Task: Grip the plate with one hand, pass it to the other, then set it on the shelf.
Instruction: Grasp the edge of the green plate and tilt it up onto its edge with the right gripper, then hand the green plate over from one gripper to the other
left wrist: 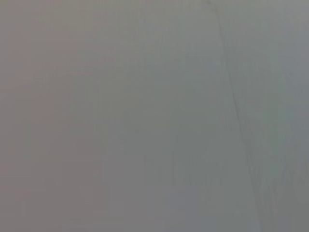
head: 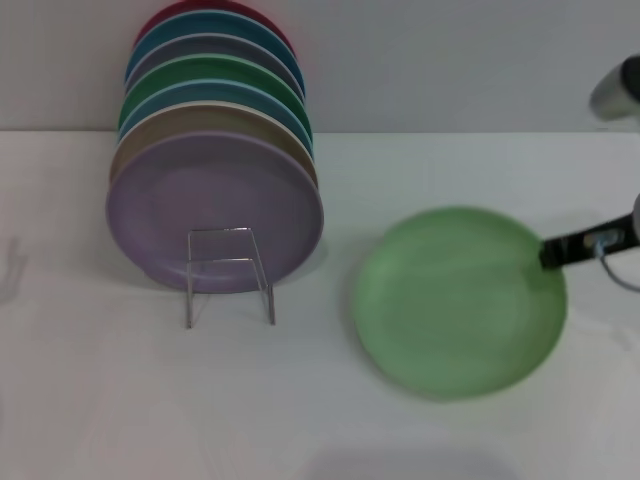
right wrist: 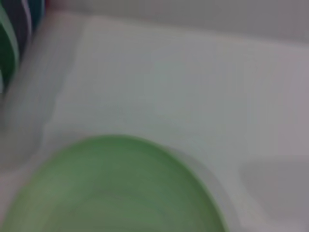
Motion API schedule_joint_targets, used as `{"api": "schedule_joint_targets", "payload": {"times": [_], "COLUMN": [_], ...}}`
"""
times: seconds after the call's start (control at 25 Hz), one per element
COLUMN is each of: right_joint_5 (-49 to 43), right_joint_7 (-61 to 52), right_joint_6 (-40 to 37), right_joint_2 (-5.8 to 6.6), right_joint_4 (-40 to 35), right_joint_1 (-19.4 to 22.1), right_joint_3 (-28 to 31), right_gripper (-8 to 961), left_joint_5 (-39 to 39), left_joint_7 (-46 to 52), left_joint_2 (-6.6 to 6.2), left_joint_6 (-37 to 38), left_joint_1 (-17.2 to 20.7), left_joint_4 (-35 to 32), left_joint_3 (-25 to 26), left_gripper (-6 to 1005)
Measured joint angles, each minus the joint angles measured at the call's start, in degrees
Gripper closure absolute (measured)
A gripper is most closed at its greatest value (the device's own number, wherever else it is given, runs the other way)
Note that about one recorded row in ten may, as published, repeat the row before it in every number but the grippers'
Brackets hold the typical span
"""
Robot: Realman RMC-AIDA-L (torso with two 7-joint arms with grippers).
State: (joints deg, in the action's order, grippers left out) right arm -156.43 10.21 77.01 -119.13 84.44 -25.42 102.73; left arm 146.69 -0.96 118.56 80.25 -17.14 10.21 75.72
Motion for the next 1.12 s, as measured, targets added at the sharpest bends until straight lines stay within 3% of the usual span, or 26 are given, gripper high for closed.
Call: {"api": "schedule_joint_targets", "payload": {"times": [0.12, 0.44, 0.52, 0.56, 0.68, 0.8, 0.84, 0.92, 0.96, 1.08, 1.12], "right_joint_5": [1.43, 3.07, 3.22, 3.22, 6.11, 14.11, 17.12, 26.13, 26.13, 35.16, 41.3], "right_joint_7": [-0.31, 0.38, 2.84, 2.84, 9.31, 20.65, 24.06, 37.48, 37.48, 50.0, 58.28], "right_joint_6": [-0.5, -5.04, -12.48, -12.48, -26.62, -40.35, -43.55, -54.95, -54.95, -63.18, -66.38], "right_joint_2": [-0.07, -0.01, -0.01, -0.01, -0.16, -0.31, -0.36, -0.36, -0.36, -0.23, -0.18], "right_joint_4": [8.82, 23.38, 29.1, 29.1, 31.82, 30.29, 29.07, 22.97, 22.97, 18.41, 16.35], "right_joint_1": [3.18, 9.6, 15.09, 15.09, 22.93, 28.89, 30.08, 32.04, 32.04, 33.06, 33.26], "right_joint_3": [-0.15, -2.42, -6.12, -6.12, -12.19, -17.85, -19.3, -25.25, -25.25, -30.08, -32.15], "right_gripper": [934, 936, 936, 936, 936, 936, 936, 936, 936, 936, 936], "left_joint_5": [0.0, 0.02, 0.42, 0.95, 3.74, 9.49, 13.46, 16.12, 17.38, 18.58, 18.63], "left_joint_7": [0.0, 1.96, 5.21, 6.8, 10.89, 15.84, 19.15, 22.65, 24.68, 30.43, 30.92], "left_joint_2": [0.0, 0.0, -0.11, -0.28, -1.26, -3.25, -4.84, -6.36, -7.27, -11.74, -12.54], "left_joint_6": [0.18, 0.79, 1.25, 1.45, 2.06, 4.2, 4.59, 3.78, 3.06, -0.11, -0.59], "left_joint_1": [0.02, 0.88, 1.15, 1.21, 1.29, 2.03, 2.83, 3.21, 3.5, 3.89, 3.86], "left_joint_4": [0.15, 2.1, 2.55, 2.69, 3.22, 5.95, 9.13, 12.22, 13.95, 20.69, 21.84], "left_joint_3": [0.05, 0.06, -0.26, -0.44, -0.75, -0.82, -0.84, -1.06, -1.44, -4.82, -5.51], "left_gripper": [280, 284, 285, 286, 287, 289, 289, 290, 291, 292, 293]}}
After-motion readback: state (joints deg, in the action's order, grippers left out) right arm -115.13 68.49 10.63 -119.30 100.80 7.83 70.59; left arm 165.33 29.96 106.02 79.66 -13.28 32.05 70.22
